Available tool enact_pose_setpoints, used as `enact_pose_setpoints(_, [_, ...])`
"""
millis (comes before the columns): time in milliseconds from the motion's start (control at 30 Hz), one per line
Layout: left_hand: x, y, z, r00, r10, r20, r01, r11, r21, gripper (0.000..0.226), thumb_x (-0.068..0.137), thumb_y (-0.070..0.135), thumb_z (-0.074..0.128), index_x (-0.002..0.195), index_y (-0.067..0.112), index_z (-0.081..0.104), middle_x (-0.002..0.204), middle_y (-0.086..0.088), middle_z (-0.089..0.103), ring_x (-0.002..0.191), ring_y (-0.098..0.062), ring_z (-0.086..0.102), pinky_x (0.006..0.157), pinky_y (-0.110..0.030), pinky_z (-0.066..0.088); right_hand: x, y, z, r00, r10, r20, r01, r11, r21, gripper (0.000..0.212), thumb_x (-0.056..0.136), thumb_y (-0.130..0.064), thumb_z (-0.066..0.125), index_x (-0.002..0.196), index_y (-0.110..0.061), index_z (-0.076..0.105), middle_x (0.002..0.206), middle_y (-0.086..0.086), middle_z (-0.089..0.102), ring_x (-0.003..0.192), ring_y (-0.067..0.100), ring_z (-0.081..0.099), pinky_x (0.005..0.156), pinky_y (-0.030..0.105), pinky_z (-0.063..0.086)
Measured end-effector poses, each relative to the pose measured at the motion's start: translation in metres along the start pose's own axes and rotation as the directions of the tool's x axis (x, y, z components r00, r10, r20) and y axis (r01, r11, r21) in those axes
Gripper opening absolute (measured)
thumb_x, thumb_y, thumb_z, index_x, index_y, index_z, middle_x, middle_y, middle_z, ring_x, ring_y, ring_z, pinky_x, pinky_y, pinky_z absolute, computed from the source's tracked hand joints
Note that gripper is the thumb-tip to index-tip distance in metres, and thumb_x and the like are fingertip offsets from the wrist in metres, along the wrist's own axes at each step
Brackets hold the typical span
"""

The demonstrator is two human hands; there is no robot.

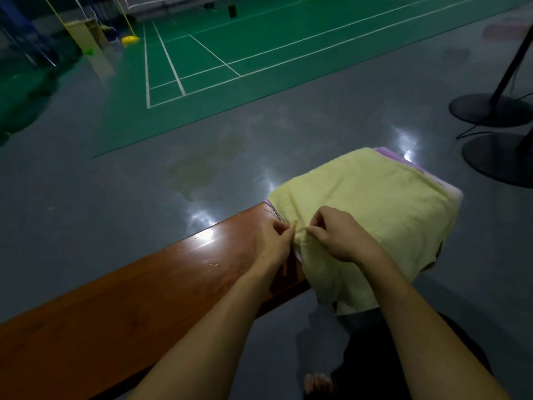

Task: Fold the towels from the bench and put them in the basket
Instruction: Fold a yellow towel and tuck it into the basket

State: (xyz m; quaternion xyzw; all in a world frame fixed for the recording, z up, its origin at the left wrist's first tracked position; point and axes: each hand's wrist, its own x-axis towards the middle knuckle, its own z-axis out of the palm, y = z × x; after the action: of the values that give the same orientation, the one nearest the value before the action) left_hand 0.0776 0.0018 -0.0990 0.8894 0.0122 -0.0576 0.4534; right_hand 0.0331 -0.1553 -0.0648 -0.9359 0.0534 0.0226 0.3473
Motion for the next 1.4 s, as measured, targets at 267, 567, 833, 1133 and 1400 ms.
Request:
enact_pose_setpoints(267, [-0.006,-0.020,-0.044,0.970,-0.224,-0.091,0.146,0.841,-0.521,0.014,0.103,0.021,0.065,0.110,0.010,0.064,0.103,-0.011,0.073,0.093,-0.026,0.075,0.077,-0.048,0.066,-0.002,-0.022,0.014,0.977,-0.207,-0.049,0.212,0.969,0.130,0.013,0.104,-0.034,0.063,0.101,-0.022,0.061,0.094,-0.009,0.063,0.087,0.009,0.059,0.078,0.031,0.054])
enact_pose_setpoints(567, [-0.034,-0.087,-0.153,0.907,-0.371,-0.199,0.129,0.695,-0.707,0.010,0.103,0.012,0.065,0.109,0.004,0.066,0.095,-0.016,0.077,0.078,-0.029,0.075,0.058,-0.040,0.061,-0.002,-0.103,0.096,0.904,-0.406,0.131,0.390,0.911,0.134,0.012,0.101,-0.032,0.064,0.099,-0.021,0.063,0.103,-0.003,0.065,0.094,0.016,0.060,0.087,0.042,0.053])
enact_pose_setpoints(833, [-0.083,-0.201,-0.268,0.795,-0.337,-0.504,0.193,0.929,-0.316,0.007,0.101,0.008,0.065,0.105,0.011,0.069,0.097,0.001,0.070,0.092,-0.014,0.067,0.080,-0.035,0.058,-0.009,-0.148,0.170,0.845,-0.249,0.473,0.441,0.825,-0.353,0.070,0.099,-0.062,0.053,0.158,-0.031,0.031,0.171,0.012,0.015,0.156,0.044,0.013,0.126,0.059,0.014])
enact_pose_setpoints(1133, [-0.099,-0.248,-0.322,0.817,-0.371,-0.442,0.200,0.901,-0.386,0.025,0.100,0.005,0.067,0.117,0.024,0.072,0.108,0.008,0.066,0.096,-0.001,0.060,0.070,-0.024,0.051,-0.008,-0.186,0.246,0.806,-0.389,0.445,0.561,0.741,-0.368,0.092,0.082,-0.082,0.011,0.165,-0.041,0.008,0.175,0.005,-0.010,0.159,0.039,-0.017,0.124,0.067,-0.010])
enact_pose_setpoints(1400, [-0.088,-0.256,-0.332,0.743,-0.364,-0.562,0.142,0.906,-0.399,0.026,0.099,0.007,0.066,0.120,0.020,0.071,0.110,0.006,0.068,0.105,-0.016,0.067,0.083,-0.033,0.059,0.004,-0.182,0.234,0.883,-0.322,0.341,0.439,0.824,-0.360,0.069,0.103,-0.064,0.041,0.163,-0.034,0.025,0.175,0.004,0.008,0.161,0.036,-0.003,0.128,0.062,0.004])
